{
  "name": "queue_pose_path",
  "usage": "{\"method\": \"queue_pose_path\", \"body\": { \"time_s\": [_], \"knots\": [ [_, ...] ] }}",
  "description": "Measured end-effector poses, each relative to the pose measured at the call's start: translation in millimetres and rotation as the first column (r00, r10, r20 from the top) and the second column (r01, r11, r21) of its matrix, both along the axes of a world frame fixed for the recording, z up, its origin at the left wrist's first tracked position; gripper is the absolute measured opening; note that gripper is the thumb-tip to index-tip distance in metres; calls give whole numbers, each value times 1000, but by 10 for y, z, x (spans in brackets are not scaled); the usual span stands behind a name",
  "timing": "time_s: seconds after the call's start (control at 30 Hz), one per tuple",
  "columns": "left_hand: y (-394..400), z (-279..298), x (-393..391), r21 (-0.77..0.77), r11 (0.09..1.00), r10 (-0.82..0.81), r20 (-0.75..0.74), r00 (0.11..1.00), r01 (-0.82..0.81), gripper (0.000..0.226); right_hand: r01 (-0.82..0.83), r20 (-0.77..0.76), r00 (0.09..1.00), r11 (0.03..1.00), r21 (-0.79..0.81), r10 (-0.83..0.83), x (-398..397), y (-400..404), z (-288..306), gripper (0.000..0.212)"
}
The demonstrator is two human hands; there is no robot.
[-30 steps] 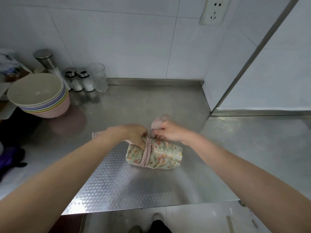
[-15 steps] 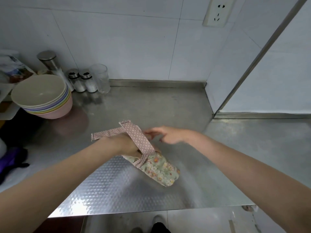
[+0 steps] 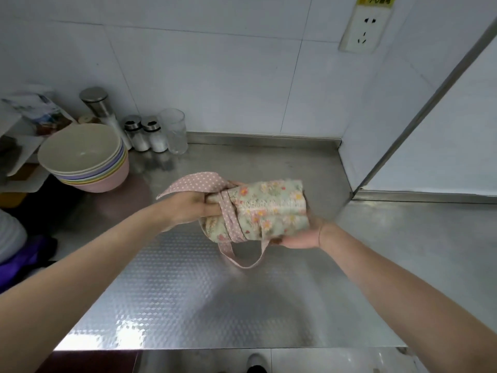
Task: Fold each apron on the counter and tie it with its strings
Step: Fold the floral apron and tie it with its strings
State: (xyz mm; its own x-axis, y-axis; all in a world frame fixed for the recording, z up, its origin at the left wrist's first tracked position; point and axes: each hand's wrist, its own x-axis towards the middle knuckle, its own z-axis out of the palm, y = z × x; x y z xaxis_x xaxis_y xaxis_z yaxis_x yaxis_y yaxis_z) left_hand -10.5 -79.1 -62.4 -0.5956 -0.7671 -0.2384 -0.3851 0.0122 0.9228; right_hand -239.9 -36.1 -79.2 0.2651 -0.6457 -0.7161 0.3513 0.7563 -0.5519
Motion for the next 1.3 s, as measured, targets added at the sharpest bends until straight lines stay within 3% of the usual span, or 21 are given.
{"method": "queue_pose_path", "body": {
  "time_s": [0.07,0.13,0.17,0.2,0.27,0.33,0.37,0.43,0.47,0.53,0.63,0.73,0.87,1.0,1.07,1.13,1.2,1.3],
  "knots": [
    [-28,-48,2,212,970,147,-114,983,-121,26,80,53,996,991,-103,-75,-21,-12,-189,34],
    [-44,-79,17,361,914,267,-185,946,-187,22,123,243,967,978,-169,-79,-1,1,-292,15],
    [-38,-81,15,397,899,280,-194,940,-185,21,154,306,948,966,-209,-85,7,-3,-307,22],
    [-31,-88,8,407,899,253,-183,950,-161,21,164,339,938,953,-255,-71,3,-14,-310,32],
    [-16,-92,-22,382,924,79,-112,991,-30,26,107,221,975,936,-335,-32,-37,-86,-223,26],
    [17,-50,-118,249,959,-164,98,982,136,33,-128,-54,992,896,-425,116,-94,-201,-84,20],
    [11,-29,-195,123,962,-269,269,925,244,38,-265,-201,961,854,-448,193,-112,-269,2,23],
    [7,-38,-357,-76,864,-376,562,737,499,52,-403,-335,904,791,-460,266,-139,-400,125,22],
    [22,-40,-424,-160,795,-343,678,650,585,53,-439,-380,883,772,-459,276,-151,-450,206,21],
    [28,-86,-452,-326,671,-181,799,574,666,49,-500,-468,839,730,-466,277,-180,-507,387,20],
    [4,-191,-313,-436,641,-118,758,642,632,48,-545,-552,789,719,-431,268,-300,-560,553,19],
    [-7,-280,-191,-476,648,-127,702,701,594,49,-492,-585,787,771,-404,196,-383,-604,546,19],
    [38,-226,-150,-709,517,-122,494,861,480,44,-309,-566,824,860,-407,28,-506,-675,430,15],
    [12,-187,-195,-816,425,-71,401,914,391,43,-188,-538,840,891,-414,-72,-590,-710,298,20],
    [0,-238,-201,-784,549,0,348,937,291,41,-230,-553,832,879,-418,-46,-600,-702,297,19],
    [-21,-286,-163,-693,719,148,227,963,53,35,-310,-575,818,860,-405,25,-574,-671,322,16],
    [-58,-312,-157,-660,741,300,159,941,-125,29,-402,-580,804,837,-371,129,-515,-629,352,10],
    [-98,-325,-202,-642,733,392,131,910,-223,26,-562,-600,746,758,-332,290,-441,-568,429,10]
  ]
}}
